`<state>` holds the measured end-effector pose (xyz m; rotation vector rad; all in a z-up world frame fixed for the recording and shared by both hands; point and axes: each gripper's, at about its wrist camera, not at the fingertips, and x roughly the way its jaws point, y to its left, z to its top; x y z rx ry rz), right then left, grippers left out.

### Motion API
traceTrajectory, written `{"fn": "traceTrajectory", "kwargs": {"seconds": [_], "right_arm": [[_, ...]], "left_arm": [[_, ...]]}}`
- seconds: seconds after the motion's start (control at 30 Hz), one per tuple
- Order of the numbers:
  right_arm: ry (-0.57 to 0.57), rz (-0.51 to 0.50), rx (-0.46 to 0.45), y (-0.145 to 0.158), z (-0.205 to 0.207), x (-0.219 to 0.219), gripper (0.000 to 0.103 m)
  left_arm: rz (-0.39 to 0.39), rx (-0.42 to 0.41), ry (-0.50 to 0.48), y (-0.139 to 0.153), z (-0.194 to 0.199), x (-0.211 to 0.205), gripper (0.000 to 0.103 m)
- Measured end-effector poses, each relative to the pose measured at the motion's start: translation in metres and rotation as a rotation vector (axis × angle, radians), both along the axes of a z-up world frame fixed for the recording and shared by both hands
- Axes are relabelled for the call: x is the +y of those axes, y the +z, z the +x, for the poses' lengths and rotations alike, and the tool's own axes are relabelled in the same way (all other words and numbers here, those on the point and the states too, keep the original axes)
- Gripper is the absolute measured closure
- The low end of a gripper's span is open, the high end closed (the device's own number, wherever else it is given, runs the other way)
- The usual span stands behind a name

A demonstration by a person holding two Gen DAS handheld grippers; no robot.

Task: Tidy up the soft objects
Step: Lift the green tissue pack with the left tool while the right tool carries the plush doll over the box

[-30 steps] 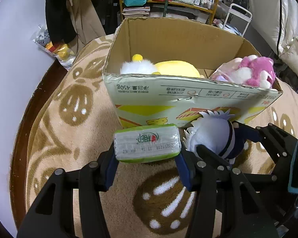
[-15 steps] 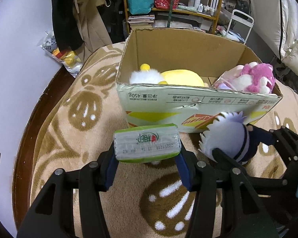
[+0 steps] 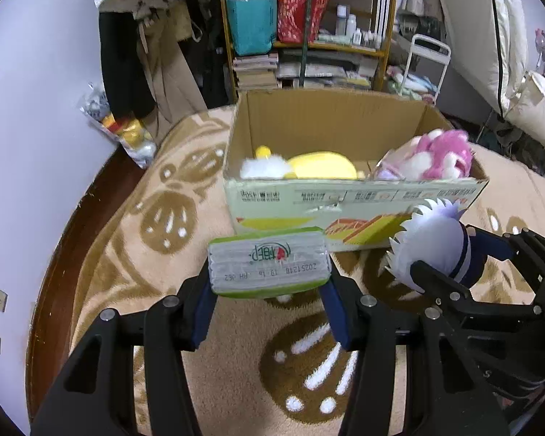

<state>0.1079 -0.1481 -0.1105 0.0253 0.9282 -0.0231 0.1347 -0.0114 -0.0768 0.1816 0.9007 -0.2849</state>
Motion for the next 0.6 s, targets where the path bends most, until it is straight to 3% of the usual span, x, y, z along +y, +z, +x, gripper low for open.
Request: {"fn": "traceTrajectory", "kwargs": {"seconds": [0.3, 0.6], "right_arm": [[-0.042, -0.063, -0.18, 0.051, -0.028, 0.002, 0.031], [-0.073, -0.045, -0.361, 0.091, -0.047, -0.003, 0.03]], "left_arm": [[-0.016, -0.129, 0.014, 0.028, -0.021, 0.007, 0.051], [-0.059, -0.285, 0.052, 0.064, -0.039, 0.014, 0.051]]}}
